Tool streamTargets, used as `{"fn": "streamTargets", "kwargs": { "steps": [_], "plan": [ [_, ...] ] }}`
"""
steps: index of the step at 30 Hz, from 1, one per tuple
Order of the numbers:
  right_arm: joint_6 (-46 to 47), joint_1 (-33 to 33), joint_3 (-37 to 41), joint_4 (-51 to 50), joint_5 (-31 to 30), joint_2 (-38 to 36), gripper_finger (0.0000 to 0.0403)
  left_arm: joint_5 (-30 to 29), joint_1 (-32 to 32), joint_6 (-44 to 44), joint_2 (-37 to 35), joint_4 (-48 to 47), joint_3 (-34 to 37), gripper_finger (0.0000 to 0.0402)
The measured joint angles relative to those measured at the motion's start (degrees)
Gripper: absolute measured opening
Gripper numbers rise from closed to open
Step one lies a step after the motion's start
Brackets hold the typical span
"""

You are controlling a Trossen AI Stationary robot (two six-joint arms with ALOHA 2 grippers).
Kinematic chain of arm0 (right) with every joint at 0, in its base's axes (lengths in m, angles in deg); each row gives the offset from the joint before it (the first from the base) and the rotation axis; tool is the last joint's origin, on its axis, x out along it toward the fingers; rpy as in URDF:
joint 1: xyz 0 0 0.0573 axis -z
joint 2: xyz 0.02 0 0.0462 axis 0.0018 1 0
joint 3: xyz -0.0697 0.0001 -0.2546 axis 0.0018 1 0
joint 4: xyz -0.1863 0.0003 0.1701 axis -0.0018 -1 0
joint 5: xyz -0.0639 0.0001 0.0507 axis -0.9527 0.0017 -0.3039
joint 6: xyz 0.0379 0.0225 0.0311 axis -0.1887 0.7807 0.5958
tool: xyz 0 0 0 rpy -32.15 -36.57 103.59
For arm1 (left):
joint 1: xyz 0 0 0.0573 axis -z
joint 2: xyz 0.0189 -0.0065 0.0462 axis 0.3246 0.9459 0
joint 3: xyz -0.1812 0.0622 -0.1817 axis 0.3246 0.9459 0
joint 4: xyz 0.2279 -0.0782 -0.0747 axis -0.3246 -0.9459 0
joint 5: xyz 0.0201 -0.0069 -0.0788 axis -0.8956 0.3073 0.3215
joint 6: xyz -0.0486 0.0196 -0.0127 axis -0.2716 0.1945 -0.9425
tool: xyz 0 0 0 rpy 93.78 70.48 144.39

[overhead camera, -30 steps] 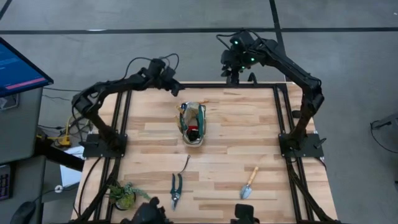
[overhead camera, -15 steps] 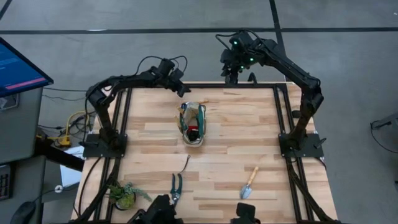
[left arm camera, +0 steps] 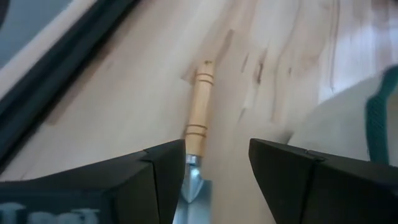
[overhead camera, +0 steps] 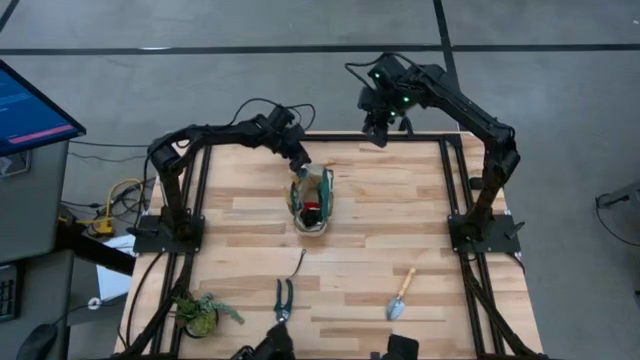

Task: Pick & Place Garden tools in Gardening bag
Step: Put the top brown trowel into the white gardening bag

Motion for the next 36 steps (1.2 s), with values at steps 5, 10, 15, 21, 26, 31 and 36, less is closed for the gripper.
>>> {"fn": "streamTargets", "kwargs": {
  "steps": [5, 10, 15, 21, 26, 31, 36],
  "plan": [
    [0.00, -0.07, 0.00, -5.65, 0.00, 0.00, 0.0137, -1.32, 2.75, 0.44, 1.82, -0.95, -0.50, 0.0168],
    [-0.04, -0.63, 0.00, -7.33, 0.17, -0.06, 0.0139, -5.98, 5.75, 2.44, 4.98, -1.08, -2.47, 0.0168],
    [-0.57, -1.34, 0.00, -9.30, 0.40, -0.20, 0.0135, -8.17, 6.96, 2.62, 7.50, -1.77, -3.69, 0.0168],
    [-0.66, -2.92, 0.00, -10.71, 0.44, -0.20, 0.0134, -12.79, 7.19, 3.42, 7.61, -4.68, -3.80, 0.0098],
    [-0.42, -4.48, 0.00, -11.17, 0.44, -0.20, 0.0132, -13.05, 7.14, 2.45, 7.61, -5.22, -3.80, 0.0010],
    [-0.20, -5.67, 0.00, -11.10, 0.45, -0.50, 0.0131, -13.18, 7.16, 0.78, 5.93, -6.26, -3.64, 0.0001],
    [-0.15, -5.44, 0.00, -8.44, 0.46, -3.38, 0.0125, -16.45, 6.86, 0.75, -1.03, -6.07, -3.71, 0.0000]
  ]
}}
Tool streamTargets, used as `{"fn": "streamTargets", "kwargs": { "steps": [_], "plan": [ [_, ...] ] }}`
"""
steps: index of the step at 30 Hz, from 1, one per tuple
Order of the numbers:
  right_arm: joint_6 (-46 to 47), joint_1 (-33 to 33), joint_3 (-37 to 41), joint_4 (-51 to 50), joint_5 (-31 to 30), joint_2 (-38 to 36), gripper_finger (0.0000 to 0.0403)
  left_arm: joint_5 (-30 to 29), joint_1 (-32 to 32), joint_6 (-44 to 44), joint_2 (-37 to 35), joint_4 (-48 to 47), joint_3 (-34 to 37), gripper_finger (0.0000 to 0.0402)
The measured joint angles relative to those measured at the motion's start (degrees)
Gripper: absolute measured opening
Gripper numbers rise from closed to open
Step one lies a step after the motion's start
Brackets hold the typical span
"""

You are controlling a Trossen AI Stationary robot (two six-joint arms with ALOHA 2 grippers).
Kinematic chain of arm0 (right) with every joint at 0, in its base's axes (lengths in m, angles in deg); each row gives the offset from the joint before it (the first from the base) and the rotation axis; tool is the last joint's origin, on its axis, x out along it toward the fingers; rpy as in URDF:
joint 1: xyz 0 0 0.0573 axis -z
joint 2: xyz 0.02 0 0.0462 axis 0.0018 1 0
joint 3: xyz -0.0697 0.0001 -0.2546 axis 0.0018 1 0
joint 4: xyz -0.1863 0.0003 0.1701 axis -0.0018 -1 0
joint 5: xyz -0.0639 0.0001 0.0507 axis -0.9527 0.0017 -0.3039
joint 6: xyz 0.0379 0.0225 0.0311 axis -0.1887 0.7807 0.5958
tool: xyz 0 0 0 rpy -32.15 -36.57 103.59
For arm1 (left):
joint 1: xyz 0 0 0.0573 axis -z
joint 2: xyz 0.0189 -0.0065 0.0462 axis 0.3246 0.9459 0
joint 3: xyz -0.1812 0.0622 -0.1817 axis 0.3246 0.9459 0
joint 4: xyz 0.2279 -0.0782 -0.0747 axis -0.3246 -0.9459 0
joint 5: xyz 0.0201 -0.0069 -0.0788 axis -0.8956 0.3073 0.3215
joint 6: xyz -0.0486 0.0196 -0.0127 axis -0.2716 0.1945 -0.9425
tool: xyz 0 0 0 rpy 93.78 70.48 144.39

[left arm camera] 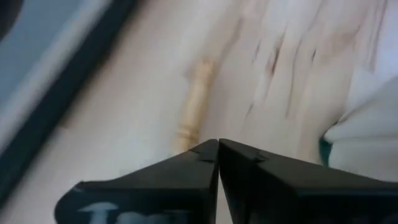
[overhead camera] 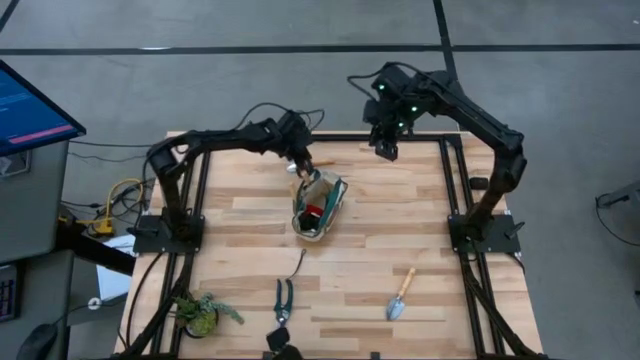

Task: Pick & Place Garden tools in Gardening bag
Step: Put the top brown trowel into the white gardening bag

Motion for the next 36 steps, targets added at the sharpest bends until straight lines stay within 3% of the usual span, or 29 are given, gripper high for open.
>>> {"fn": "streamTargets", "kwargs": {
  "steps": [7, 12, 16, 20, 23, 28, 36],
  "plan": [
    [0.15, 0.44, -0.01, 4.26, -0.07, -3.99, 0.0121, -4.55, -1.10, 3.75, -4.60, 2.11, -0.09, 0.0001],
    [0.15, 0.42, 0.00, 5.02, -0.09, -4.82, 0.0123, 0.60, -4.08, 3.79, -1.51, 2.10, -0.03, 0.0021],
    [1.33, 0.44, 0.00, 5.03, -0.27, -4.73, 0.0123, 9.16, -6.69, 3.90, 0.22, 2.29, 0.01, 0.0063],
    [3.48, 0.70, 0.00, 5.08, -0.33, -4.51, 0.0125, 13.19, -7.19, 7.87, 0.41, 2.45, 0.00, 0.0121],
    [5.44, 0.80, 0.00, 5.66, -0.41, -4.53, 0.0124, 13.14, -6.32, 12.07, 0.41, 2.44, 0.00, 0.0171],
    [10.31, 1.50, 0.00, 7.10, -0.42, -4.51, 0.0124, 6.01, -5.51, 13.58, 0.45, 2.71, 0.00, 0.0232],
    [14.05, 1.84, 0.00, 11.35, -0.39, -4.51, 0.0123, 9.00, -6.16, 14.81, 3.39, 3.64, -0.15, 0.0224]
  ]
}}
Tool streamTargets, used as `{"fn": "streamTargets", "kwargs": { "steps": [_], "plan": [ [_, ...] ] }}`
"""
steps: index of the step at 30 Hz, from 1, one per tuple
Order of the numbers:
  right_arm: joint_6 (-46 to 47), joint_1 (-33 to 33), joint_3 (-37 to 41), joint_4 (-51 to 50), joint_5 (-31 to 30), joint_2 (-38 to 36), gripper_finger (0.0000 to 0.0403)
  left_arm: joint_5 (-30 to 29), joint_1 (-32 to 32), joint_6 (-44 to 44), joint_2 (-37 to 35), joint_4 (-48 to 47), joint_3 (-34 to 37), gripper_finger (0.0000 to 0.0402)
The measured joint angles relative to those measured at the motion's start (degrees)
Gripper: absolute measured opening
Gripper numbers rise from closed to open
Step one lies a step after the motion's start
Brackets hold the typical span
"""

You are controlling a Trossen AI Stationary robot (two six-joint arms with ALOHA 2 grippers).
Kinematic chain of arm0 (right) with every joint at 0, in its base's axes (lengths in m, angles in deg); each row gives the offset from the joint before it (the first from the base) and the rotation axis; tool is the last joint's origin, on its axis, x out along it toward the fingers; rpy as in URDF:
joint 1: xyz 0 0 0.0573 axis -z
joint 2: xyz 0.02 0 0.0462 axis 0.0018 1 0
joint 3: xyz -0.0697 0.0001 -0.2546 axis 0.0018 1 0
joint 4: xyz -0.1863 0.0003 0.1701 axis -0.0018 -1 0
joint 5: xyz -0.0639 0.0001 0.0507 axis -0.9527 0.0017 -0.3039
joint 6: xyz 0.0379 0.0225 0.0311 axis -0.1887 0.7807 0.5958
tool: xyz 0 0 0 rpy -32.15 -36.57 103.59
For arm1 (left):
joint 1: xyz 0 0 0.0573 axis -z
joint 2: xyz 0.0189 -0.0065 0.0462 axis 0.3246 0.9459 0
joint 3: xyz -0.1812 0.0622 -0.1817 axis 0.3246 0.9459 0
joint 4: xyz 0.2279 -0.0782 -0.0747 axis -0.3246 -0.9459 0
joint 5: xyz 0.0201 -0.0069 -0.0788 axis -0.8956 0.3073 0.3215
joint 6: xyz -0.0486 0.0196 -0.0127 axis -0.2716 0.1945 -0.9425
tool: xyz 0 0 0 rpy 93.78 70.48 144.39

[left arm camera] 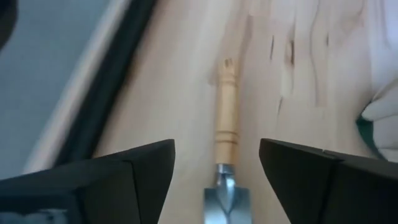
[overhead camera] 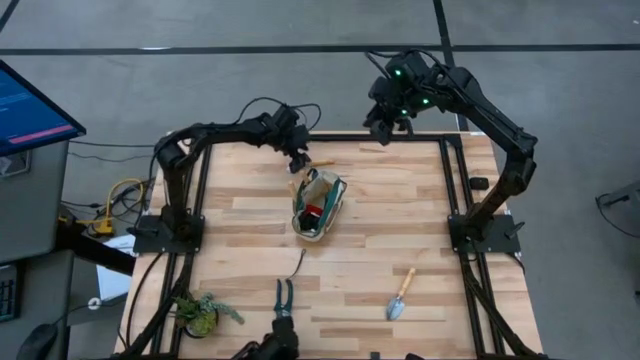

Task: Pick & Place Garden tools in Gardening bag
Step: Put the top brown trowel into the white gardening bag

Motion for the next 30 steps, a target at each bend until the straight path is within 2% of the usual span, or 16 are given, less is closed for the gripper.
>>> {"fn": "streamTargets", "kwargs": {
  "steps": [6, 9, 13, 17, 20, 25, 30],
  "plan": [
    [1.61, 0.00, 0.00, 0.78, 0.06, 0.00, 0.0123, 0.49, 0.98, 0.00, 4.98, -1.14, -2.87, 0.0223],
    [2.15, -0.01, 0.00, 0.74, 0.11, 0.00, 0.0123, -1.68, 1.48, 0.78, 6.72, -1.21, -4.61, 0.0224],
    [2.15, -0.15, 0.00, 0.43, 0.13, 0.00, 0.0123, -1.25, 1.78, 3.57, 9.56, -5.40, -6.74, 0.0217],
    [2.12, -0.15, 0.00, 0.14, 0.15, 0.00, 0.0123, -2.39, 2.06, 5.98, 9.54, -8.70, -7.76, 0.0202],
    [2.12, -0.13, 0.00, 0.15, 0.15, 0.00, 0.0123, -4.21, 3.16, 8.35, 9.54, -9.90, -8.51, 0.0166],
    [2.12, -0.13, 0.00, 0.13, 0.15, 0.02, 0.0123, -2.93, 4.02, 9.62, 9.52, -11.41, -8.62, 0.0037],
    [1.98, -0.54, 0.00, 0.13, 0.17, 0.02, 0.0123, -3.82, 4.40, 8.16, 9.47, -11.44, -8.62, 0.0033]
  ]
}}
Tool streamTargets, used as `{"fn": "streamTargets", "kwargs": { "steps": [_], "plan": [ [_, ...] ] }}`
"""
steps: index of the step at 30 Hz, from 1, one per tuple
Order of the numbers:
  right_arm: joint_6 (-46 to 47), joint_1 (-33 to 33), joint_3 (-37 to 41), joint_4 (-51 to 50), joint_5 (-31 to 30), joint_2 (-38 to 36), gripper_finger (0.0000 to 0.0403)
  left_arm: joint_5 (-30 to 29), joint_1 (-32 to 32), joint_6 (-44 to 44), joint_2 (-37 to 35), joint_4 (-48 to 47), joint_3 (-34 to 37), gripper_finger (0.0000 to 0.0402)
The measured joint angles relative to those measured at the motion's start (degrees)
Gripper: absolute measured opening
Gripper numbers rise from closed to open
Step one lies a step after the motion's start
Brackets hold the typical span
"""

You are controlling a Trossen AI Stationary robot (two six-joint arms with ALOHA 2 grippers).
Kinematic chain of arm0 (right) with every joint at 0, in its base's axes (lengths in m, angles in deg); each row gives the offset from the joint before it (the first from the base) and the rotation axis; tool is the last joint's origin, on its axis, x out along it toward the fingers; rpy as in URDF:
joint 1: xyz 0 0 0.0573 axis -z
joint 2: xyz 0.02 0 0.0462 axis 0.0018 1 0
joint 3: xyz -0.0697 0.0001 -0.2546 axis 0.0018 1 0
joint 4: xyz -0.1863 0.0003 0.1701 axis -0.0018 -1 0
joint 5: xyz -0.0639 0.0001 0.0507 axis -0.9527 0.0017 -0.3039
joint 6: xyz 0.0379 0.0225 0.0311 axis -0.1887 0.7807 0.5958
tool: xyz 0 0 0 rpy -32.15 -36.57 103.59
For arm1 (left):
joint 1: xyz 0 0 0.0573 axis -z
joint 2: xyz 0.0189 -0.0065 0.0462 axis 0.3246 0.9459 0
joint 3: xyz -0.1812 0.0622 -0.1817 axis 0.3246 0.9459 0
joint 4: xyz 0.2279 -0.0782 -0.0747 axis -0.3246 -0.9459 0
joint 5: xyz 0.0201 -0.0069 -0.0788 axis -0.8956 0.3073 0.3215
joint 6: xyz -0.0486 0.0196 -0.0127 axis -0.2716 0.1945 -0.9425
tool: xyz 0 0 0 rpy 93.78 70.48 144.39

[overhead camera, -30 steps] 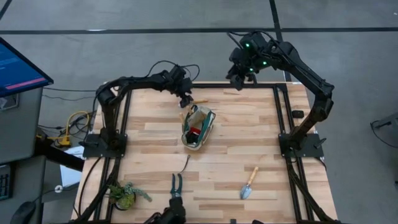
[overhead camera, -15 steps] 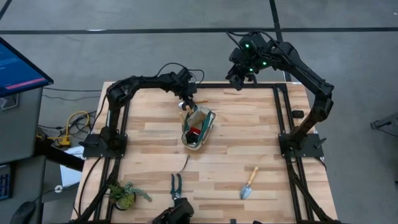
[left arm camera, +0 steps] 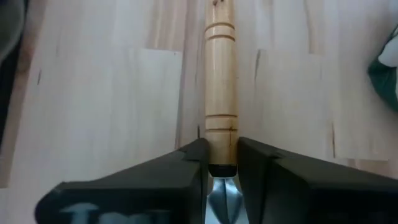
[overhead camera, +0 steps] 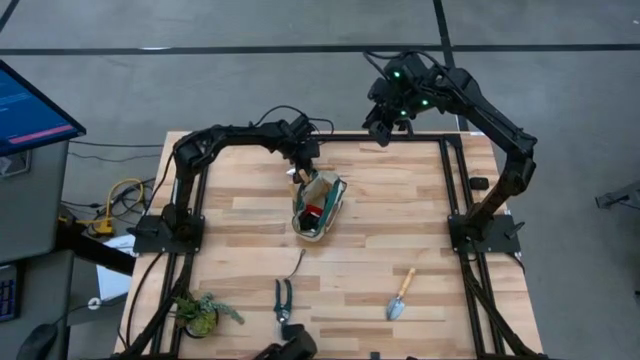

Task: Pick & Place Garden tools in Gardening bag
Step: Put the top brown trowel into the white gardening bag

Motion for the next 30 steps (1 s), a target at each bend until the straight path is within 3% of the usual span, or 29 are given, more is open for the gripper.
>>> {"fn": "streamTargets", "kwargs": {
  "steps": [6, 20, 27, 30],
  "plan": [
    [-1.21, -0.03, 0.00, 0.16, 0.22, 0.00, 0.0123, -6.35, 0.58, -1.51, -3.46, -2.00, 0.48, 0.0033],
    [-9.50, -0.03, 0.00, 4.85, 0.00, 0.00, 0.0124, -13.23, 0.08, -2.47, -21.98, -5.54, 0.37, 0.0033],
    [-10.15, 0.68, 0.00, 4.79, 1.16, 0.00, 0.0173, -15.53, 3.23, -3.08, -33.53, -5.32, 0.37, 0.0033],
    [-10.11, 0.69, 0.00, 5.07, 2.89, 0.00, 0.0202, -15.53, 4.56, -7.20, -37.64, -3.62, 0.37, 0.0033]
  ]
}}
